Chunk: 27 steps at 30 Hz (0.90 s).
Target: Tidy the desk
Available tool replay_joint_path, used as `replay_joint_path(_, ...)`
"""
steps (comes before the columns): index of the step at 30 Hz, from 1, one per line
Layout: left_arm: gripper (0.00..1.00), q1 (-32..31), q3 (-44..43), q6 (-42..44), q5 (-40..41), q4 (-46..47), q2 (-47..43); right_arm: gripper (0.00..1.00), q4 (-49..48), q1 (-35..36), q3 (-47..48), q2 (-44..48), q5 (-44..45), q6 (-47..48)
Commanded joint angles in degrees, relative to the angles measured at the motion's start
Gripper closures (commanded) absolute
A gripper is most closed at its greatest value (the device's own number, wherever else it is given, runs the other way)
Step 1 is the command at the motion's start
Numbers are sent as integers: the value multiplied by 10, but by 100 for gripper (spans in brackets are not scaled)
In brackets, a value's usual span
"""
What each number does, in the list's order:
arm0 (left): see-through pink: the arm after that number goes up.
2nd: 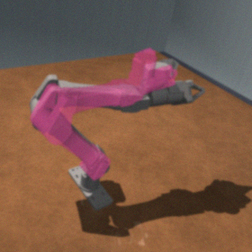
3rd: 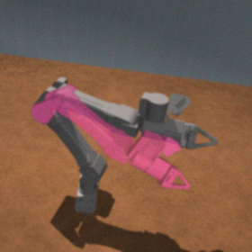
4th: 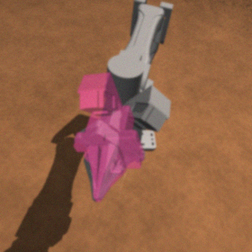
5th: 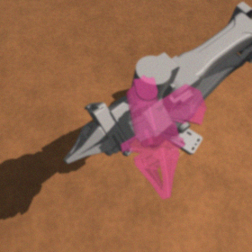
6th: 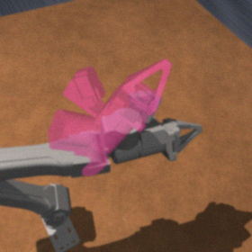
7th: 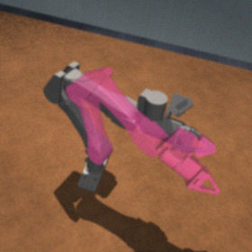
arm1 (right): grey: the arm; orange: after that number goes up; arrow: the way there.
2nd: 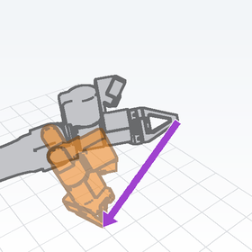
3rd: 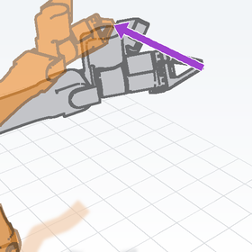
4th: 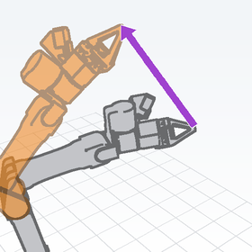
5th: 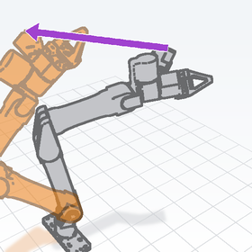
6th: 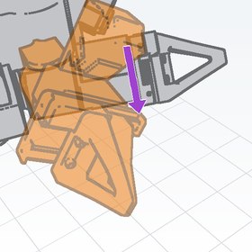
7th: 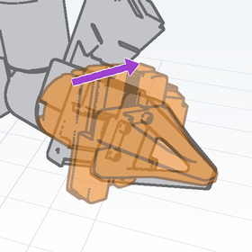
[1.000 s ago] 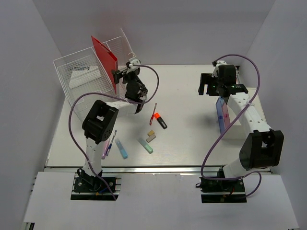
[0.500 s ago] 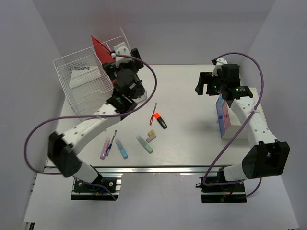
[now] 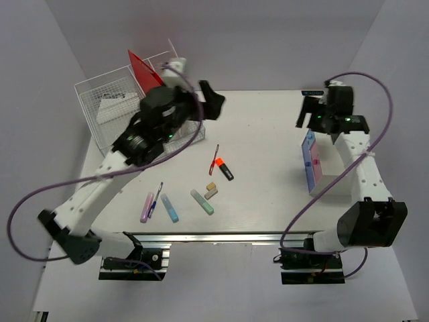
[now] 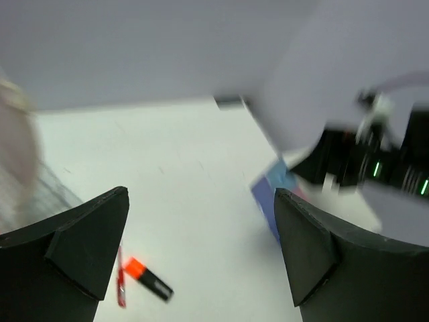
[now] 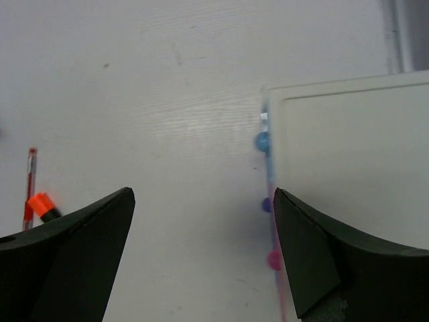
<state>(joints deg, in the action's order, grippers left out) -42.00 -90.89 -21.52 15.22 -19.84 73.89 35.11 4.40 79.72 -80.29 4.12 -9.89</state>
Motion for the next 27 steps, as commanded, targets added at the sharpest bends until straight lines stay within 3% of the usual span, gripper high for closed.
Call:
replay_joint_path(1, 2, -1, -3, -15, -213, -57, 83, 11, 30, -109, 42, -22, -3, -7)
replay_joint_path(5, 2, -1, -38, -18, -317, -21, 203, 11, 26, -177, 57, -33, 10, 36)
replay_joint_path(11, 2, -1, -179, -34, -454, 34, 384, 11, -8, -329, 42, -72, -128, 68)
replay_joint_path(17, 2, -2, -333, -123, -543, 155, 572, 11, -61, -356, 1, -92, -177, 97)
replay_joint_path(21, 2, -2, -422, -184, -534, 218, 677, 13, -67, -382, -3, -113, -205, 103)
replay_joint_path(27, 9, -7, -446, -248, -500, 303, 754, 20, -81, -385, -34, -116, -312, 103)
